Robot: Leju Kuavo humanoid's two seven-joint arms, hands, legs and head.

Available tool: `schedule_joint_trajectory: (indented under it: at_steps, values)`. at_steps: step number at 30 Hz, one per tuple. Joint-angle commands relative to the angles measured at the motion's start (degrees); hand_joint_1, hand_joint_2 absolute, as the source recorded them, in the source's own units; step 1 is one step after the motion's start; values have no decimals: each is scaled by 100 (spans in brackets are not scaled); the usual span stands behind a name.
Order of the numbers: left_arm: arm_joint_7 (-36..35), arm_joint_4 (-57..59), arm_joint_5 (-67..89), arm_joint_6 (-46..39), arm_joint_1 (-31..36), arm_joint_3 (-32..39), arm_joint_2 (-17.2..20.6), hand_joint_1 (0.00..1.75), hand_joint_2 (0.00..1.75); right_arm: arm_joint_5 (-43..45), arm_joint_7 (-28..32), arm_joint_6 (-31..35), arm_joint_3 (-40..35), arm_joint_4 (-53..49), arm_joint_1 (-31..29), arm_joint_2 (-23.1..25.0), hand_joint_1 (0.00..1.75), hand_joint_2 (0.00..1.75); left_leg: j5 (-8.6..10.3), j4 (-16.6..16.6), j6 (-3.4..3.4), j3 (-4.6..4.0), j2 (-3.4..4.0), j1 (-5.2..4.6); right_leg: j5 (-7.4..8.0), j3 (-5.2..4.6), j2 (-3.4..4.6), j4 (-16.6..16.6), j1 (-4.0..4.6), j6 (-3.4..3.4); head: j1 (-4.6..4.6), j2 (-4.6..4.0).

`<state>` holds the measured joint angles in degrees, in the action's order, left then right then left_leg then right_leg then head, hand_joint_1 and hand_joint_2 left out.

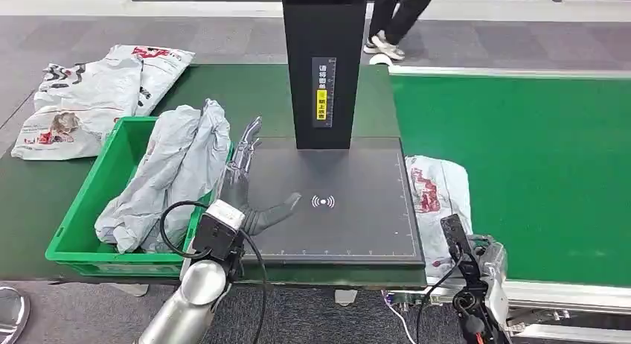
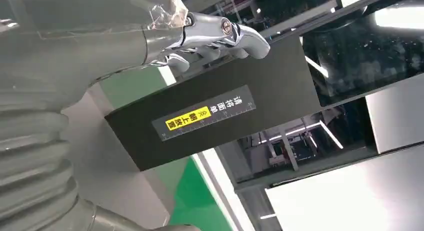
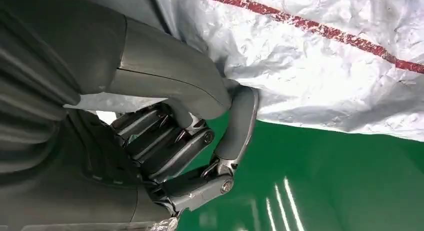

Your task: Moved the parcel from conveyor to table for the left to box.

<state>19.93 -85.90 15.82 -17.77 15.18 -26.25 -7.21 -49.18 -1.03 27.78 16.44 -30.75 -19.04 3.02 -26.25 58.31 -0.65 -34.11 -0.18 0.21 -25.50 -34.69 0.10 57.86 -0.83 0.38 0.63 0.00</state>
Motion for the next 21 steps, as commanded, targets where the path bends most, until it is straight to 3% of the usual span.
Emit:
schedule_joint_trajectory:
  at_steps: [1, 3, 4, 6, 8, 9, 10, 11, 13, 21]
  values:
    - [-58, 73, 107, -59, 61, -141, 168, 0, 175, 337, 367, 40, -584, -1518, 258, 222, 175, 175, -1, -9, -1, 12, 15, 0, 2, 7, 12, -8, 1, -5, 0, 2]
    - [-67, 73, 135, -69, 47, -125, 145, 0, 175, 552, 615, 174, -830, -2557, 519, 323, 175, 175, -2, -8, -2, 7, 19, -1, 2, 0, 15, -4, 0, -5, 0, 0]
    - [-60, 84, 171, -84, 45, -122, 131, 0, 175, 892, 1066, 447, -947, -3155, 650, 388, 175, 175, -1, -2, -1, -2, 11, -2, 1, -6, 9, 1, -1, -3, 0, 0]
    - [-52, 143, 184, -97, 75, -127, 89, 0, 175, 907, 1029, 628, -1291, -4119, 842, 377, 175, 175, -1, -1, -1, -5, 14, -4, 1, -11, 11, 4, -3, -4, 0, 2]
    - [-1, 226, 191, -107, 111, -143, 73, 0, 175, 1271, 1667, 1030, -1608, -5073, 990, 361, 175, 175, -2, 1, -1, -9, 15, -6, -1, -18, 13, 9, -5, -4, 0, 0]
    - [70, 286, 179, -117, 110, -150, 73, 0, 175, 1222, 1614, 1063, -1772, -5538, 1087, 341, 175, 175, -4, 0, -2, -3, 17, -4, -2, -12, 14, 6, -3, -6, 2, 0]
    - [167, 355, 127, -79, 165, -181, 68, 0, 175, 1545, 2353, 1222, -1986, -5973, 1041, 355, 175, 175, -1, 0, -1, -8, 12, -6, -2, -17, 10, 8, -5, -4, 2, 2]
    - [193, 438, 93, -70, 236, -200, 49, 0, 175, 1428, 2177, 1222, -2157, -6289, 960, 380, 175, 175, -4, 1, -2, -5, 13, -4, -3, -15, 10, 8, -3, -5, 2, 2]
    - [213, 529, 58, -76, 323, -225, 27, 0, 175, 1243, 1928, 1222, -2327, -6522, 828, 399, 175, 175, -5, 7, -1, -10, 18, -6, -4, -21, 15, 13, -4, -5, 0, 2]
    - [281, 699, -58, -111, 473, -258, 14, 0, 175, 1528, 2409, 1222, -2387, -6318, 430, 477, 175, 175, 3, -1, 1, -4, 8, -3, 2, -11, 7, 1, -2, -2, 2, 2]
